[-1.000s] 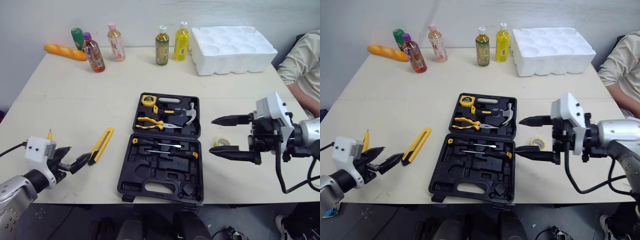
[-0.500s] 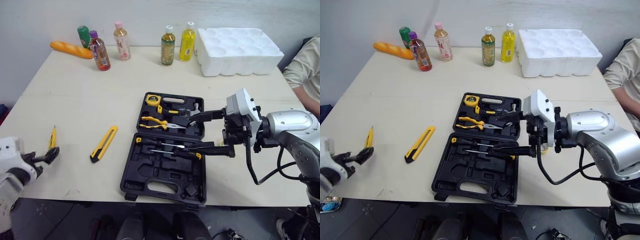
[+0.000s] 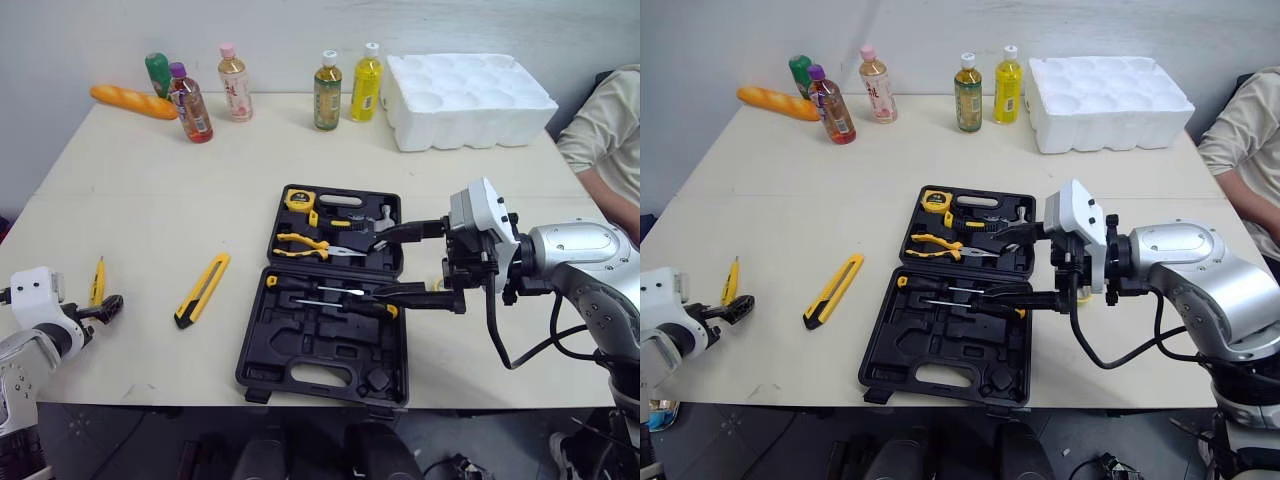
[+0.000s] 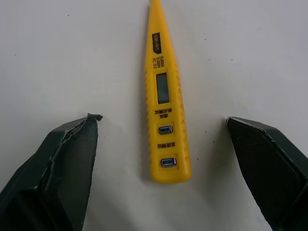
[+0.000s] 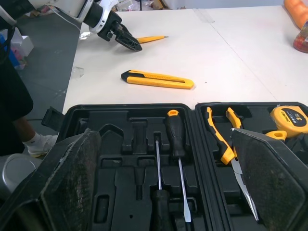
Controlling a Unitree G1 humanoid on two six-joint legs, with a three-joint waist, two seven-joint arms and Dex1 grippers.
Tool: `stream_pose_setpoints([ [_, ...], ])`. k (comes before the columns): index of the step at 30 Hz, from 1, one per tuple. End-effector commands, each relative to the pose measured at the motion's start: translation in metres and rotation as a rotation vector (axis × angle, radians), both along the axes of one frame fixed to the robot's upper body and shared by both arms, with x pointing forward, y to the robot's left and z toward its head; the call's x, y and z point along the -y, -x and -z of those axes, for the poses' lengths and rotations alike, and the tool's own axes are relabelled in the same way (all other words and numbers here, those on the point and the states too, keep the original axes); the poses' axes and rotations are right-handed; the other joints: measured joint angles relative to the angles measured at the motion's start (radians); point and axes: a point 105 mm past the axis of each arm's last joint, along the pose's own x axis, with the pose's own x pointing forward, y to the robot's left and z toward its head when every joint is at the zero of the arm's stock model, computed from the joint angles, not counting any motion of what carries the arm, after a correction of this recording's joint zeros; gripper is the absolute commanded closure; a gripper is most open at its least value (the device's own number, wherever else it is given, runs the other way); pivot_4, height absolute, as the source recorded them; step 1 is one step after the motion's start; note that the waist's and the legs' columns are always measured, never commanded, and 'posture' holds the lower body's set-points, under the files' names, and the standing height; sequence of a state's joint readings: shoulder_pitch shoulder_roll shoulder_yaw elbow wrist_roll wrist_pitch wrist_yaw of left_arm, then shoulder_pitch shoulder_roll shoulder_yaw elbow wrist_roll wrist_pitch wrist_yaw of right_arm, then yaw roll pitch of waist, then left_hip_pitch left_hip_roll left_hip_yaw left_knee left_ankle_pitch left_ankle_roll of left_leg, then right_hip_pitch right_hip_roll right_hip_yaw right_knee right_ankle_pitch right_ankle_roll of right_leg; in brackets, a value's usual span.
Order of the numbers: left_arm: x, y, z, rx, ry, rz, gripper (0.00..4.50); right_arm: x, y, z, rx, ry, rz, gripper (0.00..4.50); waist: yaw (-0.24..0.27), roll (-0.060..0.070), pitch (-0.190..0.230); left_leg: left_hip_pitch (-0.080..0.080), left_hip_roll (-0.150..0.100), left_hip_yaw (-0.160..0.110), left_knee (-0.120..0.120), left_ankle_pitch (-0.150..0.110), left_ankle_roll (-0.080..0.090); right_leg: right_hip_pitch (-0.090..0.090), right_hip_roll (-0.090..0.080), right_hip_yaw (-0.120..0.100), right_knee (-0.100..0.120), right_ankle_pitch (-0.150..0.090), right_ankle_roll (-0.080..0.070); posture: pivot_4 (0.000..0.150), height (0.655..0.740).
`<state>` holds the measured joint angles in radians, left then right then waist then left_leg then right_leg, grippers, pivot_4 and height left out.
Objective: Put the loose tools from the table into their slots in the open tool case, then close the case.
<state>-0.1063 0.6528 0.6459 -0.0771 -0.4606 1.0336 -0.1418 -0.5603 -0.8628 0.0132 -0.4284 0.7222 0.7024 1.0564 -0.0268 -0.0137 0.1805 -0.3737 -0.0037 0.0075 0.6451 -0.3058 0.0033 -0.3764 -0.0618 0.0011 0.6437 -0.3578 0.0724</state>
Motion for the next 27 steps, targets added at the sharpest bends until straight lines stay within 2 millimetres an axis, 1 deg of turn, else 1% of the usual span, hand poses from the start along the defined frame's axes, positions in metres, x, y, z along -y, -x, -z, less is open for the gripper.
stream_pose_setpoints([
  [1,0.001,0.002,0.016,-0.059,0.019,-0.003,1.28,-0.001,0.004,-0.011,0.063,-0.013,-0.006,0.0,0.001,0.001,0.0,0.0,0.0,0.0,0.0,0.0,0.0,0.0,0.0,0.0,0.0,0.0,0.0,0.15,0.74],
  [2,0.001,0.001,0.017,-0.059,0.013,0.003,1.53,-0.001,0.004,-0.01,0.065,-0.012,-0.005,0.0,0.002,0.001,0.0,0.0,0.0,0.0,0.0,0.0,0.0,0.0,0.0,0.0,0.0,0.0,0.0,0.15,0.74],
  [3,0.001,0.0,0.016,-0.057,0.011,0.006,2.03,-0.001,0.004,-0.01,0.067,-0.01,-0.004,0.0,0.003,0.001,0.0,0.0,0.0,0.0,0.0,0.0,0.0,0.0,0.0,0.0,0.0,0.0,0.0,0.15,0.74],
  [5,0.001,-0.003,0.013,-0.042,0.009,0.017,2.85,-0.002,0.004,-0.009,0.069,-0.01,-0.004,0.0,0.003,0.001,0.0,0.0,0.0,0.0,0.0,0.0,0.0,0.0,0.0,0.0,-0.001,0.0,0.0,0.15,0.74],
  [7,0.006,-0.008,-0.001,-0.028,-0.085,0.096,3.78,-0.003,0.005,-0.009,0.066,-0.011,-0.008,0.0,0.003,0.001,0.0,0.0,0.0,0.0,0.0,0.0,0.0,0.0,0.0,0.0,-0.001,0.0,0.0,0.15,0.74],
  [8,0.008,-0.009,-0.006,-0.025,-0.131,0.13,3.96,-0.003,0.006,-0.008,0.064,-0.011,-0.01,0.0,0.002,0.001,0.0,0.0,0.0,0.0,0.0,0.0,0.0,0.0,0.0,0.0,0.0,0.0,0.0,0.15,0.74],
  [10,0.016,-0.013,-0.028,0.02,-0.21,0.217,3.96,-0.002,0.007,-0.007,0.058,-0.005,-0.009,0.0,0.001,0.001,0.0,0.0,0.0,0.0,-0.001,0.0,0.0,0.0,0.0,0.0,-0.001,0.0,0.0,0.15,0.74],
  [11,0.023,-0.015,-0.041,0.056,-0.246,0.279,3.96,0.0,0.007,-0.007,0.054,0.0,-0.005,0.0,0.001,0.0,0.001,-0.001,0.0,0.0,-0.001,0.0,0.0,0.0,0.0,0.0,-0.002,0.0,0.0,0.15,0.74],
  [12,0.03,-0.016,-0.049,0.078,-0.271,0.324,3.96,0.002,0.007,-0.006,0.052,0.004,-0.001,0.0,0.001,-0.001,0.001,-0.001,0.0,0.0,-0.001,0.0,0.0,0.0,0.0,0.0,-0.002,0.0,0.0,0.15,0.74],
  [14,0.063,-0.017,-0.075,0.138,-0.356,0.548,3.96,0.009,0.007,-0.004,0.038,0.021,0.02,0.0,0.0,-0.003,0.002,-0.003,0.0,-0.001,-0.001,0.0,0.0,0.0,-0.001,0.0,-0.004,0.0,0.0,0.15,0.74],
  [15,0.088,-0.015,-0.085,0.158,-0.368,0.699,3.96,0.013,0.008,-0.002,0.028,0.032,0.034,0.0,0.001,-0.003,0.003,-0.003,0.0,0.0,-0.001,-0.001,0.0,0.0,-0.001,0.0,-0.006,0.0,0.0,0.15,0.74],
  [16,0.105,-0.012,-0.09,0.166,-0.372,0.801,3.96,0.015,0.008,-0.001,0.021,0.039,0.043,0.0,0.003,-0.003,0.003,-0.003,0.0,-0.001,-0.001,-0.001,0.0,0.0,-0.001,-0.001,-0.007,0.0,0.0,0.15,0.74],
  [17,0.126,-0.008,-0.095,0.172,-0.388,0.938,3.96,0.018,0.01,0.002,0.01,0.048,0.053,0.0,0.002,-0.002,0.003,-0.004,0.0,-0.001,-0.002,-0.001,-0.001,0.0,-0.001,-0.002,-0.008,0.0,0.0,0.15,0.74],
  [19,0.156,-0.002,-0.096,0.148,-0.422,1.146,3.96,0.021,0.013,0.007,-0.009,0.06,0.069,0.0,0.001,-0.001,0.004,-0.004,0.0,-0.001,-0.002,0.0,-0.002,0.001,-0.002,-0.001,-0.012,0.0,0.0,0.15,0.74],
  [20,0.165,0.0,-0.095,0.132,-0.432,1.213,3.96,0.022,0.014,0.009,-0.014,0.064,0.074,0.0,0.001,0.0,0.003,-0.004,0.0,-0.001,-0.004,0.0,-0.003,0.001,-0.002,-0.001,-0.013,0.0,0.0,0.15,0.74],
  [22,0.198,0.003,-0.092,0.096,-0.432,1.446,3.96,0.027,0.02,0.02,-0.038,0.082,0.111,0.0,0.002,0.0,0.004,-0.004,-0.001,-0.001,-0.009,0.001,-0.004,0.0,-0.001,-0.001,-0.016,0.0,0.0,0.15,0.74],
  [24,0.214,0.005,-0.089,0.053,-0.449,1.588,3.96,0.029,0.024,0.027,-0.051,0.092,0.14,0.0,0.003,0.0,0.004,-0.005,-0.001,-0.001,-0.011,0.002,-0.005,-0.001,0.0,-0.002,-0.016,0.0,0.0,0.15,0.74],
  [27,0.225,0.003,-0.079,-0.036,-0.505,1.726,3.96,0.03,0.031,0.035,-0.073,0.099,0.172,0.0,-0.006,0.0,0.004,-0.006,0.0,0.0,-0.012,0.005,-0.005,-0.002,0.002,-0.001,-0.014,0.0,0.0,0.15,0.74],
])
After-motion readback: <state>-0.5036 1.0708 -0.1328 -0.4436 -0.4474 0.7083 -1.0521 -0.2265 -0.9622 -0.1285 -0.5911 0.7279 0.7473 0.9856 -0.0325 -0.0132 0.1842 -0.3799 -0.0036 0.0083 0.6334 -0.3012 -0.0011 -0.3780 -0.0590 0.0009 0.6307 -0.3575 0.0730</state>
